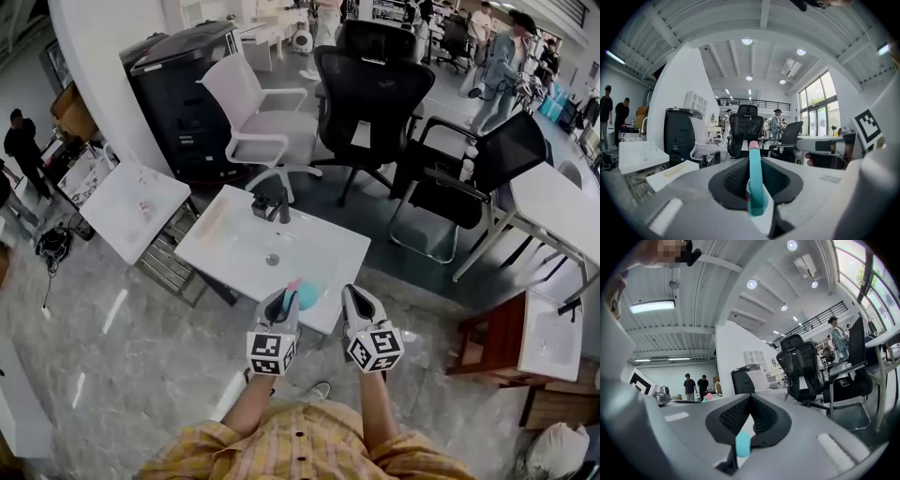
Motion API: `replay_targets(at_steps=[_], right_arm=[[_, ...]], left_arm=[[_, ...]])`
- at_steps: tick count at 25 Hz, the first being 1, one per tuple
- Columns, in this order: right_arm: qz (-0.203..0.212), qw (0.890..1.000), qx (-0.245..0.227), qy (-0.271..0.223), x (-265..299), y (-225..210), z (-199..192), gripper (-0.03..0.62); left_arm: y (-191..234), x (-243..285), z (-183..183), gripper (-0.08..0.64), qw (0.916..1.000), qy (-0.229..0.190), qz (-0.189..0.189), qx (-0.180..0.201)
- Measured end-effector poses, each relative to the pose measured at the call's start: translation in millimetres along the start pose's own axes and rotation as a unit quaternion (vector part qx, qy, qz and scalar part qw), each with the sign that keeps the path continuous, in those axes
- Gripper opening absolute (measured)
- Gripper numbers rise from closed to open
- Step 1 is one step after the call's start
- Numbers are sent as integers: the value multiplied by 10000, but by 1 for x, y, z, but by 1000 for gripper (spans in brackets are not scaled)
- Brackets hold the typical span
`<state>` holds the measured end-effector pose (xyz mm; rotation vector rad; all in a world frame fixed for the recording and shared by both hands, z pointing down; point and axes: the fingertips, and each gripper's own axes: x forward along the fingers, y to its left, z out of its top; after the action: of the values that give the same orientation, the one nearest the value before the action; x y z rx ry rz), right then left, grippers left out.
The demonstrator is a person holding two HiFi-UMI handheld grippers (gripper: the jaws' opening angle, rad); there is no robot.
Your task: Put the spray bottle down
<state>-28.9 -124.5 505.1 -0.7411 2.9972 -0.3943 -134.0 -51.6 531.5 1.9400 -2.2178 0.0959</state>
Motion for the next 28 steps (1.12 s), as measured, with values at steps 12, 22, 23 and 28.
replay_targets(at_steps=[12, 22, 23, 28], right_arm=[[-279, 9995, -3, 131, 6, -21, -8, 2], [-672, 9977, -21, -6, 36, -33, 7, 2], [-727, 9973, -18, -25, 41, -36, 10, 2], [-992, 9950, 22, -93, 63, -51, 17, 2]], left_arm=[[-12, 32, -3, 72, 9990, 142, -402, 151], [3, 73, 13, 72, 9962, 137, -828, 212], [5, 79, 17, 72, 9958, 125, -879, 232], [18, 110, 30, 72, 9931, 146, -1117, 337]])
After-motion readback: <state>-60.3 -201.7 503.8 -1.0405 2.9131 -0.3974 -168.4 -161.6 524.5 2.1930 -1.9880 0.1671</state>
